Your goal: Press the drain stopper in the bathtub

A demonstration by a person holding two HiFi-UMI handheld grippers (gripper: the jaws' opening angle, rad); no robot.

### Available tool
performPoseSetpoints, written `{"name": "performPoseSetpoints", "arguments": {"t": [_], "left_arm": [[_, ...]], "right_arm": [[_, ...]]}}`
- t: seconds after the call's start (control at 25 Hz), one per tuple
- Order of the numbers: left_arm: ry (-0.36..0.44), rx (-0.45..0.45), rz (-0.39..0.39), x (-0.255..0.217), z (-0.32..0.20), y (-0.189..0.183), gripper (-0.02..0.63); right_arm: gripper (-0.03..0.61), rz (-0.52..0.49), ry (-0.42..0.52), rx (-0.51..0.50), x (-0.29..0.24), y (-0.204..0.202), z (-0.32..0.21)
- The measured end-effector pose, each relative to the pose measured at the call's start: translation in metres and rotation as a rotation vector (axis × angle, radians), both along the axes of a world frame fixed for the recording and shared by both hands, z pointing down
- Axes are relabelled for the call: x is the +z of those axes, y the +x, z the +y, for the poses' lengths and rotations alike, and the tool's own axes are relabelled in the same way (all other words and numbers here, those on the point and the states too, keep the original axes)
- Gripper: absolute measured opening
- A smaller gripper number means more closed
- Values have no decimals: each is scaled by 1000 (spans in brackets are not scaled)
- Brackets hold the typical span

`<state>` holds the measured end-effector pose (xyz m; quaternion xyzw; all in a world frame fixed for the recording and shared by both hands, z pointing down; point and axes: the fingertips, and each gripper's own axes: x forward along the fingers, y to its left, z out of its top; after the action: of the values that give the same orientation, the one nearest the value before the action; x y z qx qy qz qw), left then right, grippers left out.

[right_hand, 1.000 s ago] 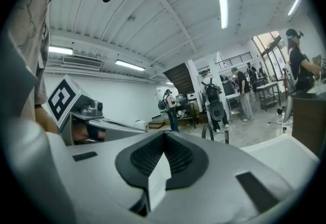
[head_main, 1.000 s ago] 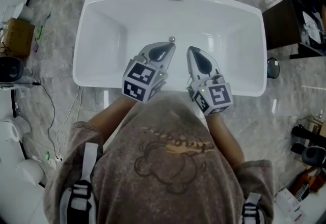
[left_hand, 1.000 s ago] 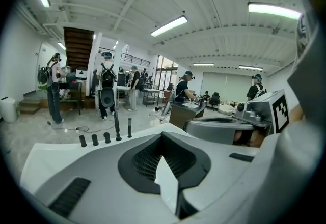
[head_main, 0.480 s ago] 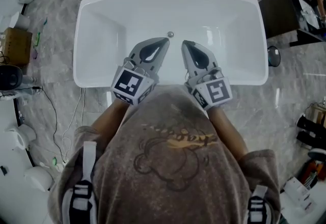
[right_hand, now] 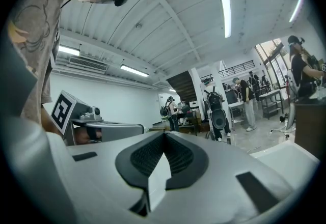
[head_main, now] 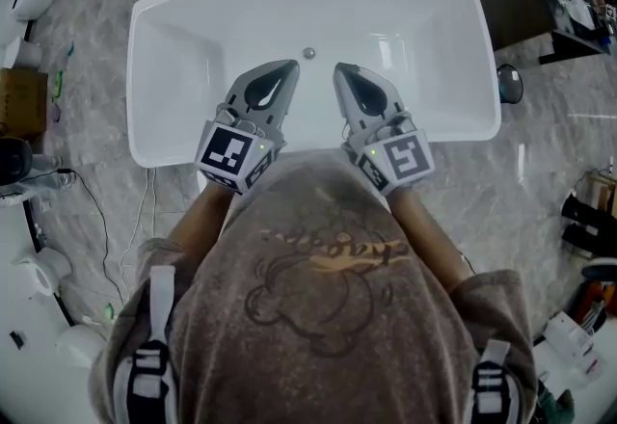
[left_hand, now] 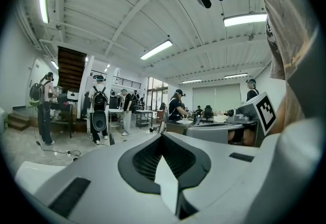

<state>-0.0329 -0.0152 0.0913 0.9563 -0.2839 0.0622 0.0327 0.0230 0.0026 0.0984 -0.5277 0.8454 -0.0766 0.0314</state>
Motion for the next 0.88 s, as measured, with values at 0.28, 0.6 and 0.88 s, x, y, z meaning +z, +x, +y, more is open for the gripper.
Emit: {"name": "performPoseSetpoints", "arguments": {"t": [0.28, 0.6, 0.88], "left_arm": [[-18, -2, 3, 5, 4, 4, 2], [-29, 9, -5, 9, 7, 0, 2], [-29, 13, -8, 12, 11, 1, 2]], "right_arm": [[-2, 2, -24, -21, 2, -2, 3], [-2, 6, -28, -11, 3, -5, 4], [-2, 11, -35, -4, 8, -5, 8]]}}
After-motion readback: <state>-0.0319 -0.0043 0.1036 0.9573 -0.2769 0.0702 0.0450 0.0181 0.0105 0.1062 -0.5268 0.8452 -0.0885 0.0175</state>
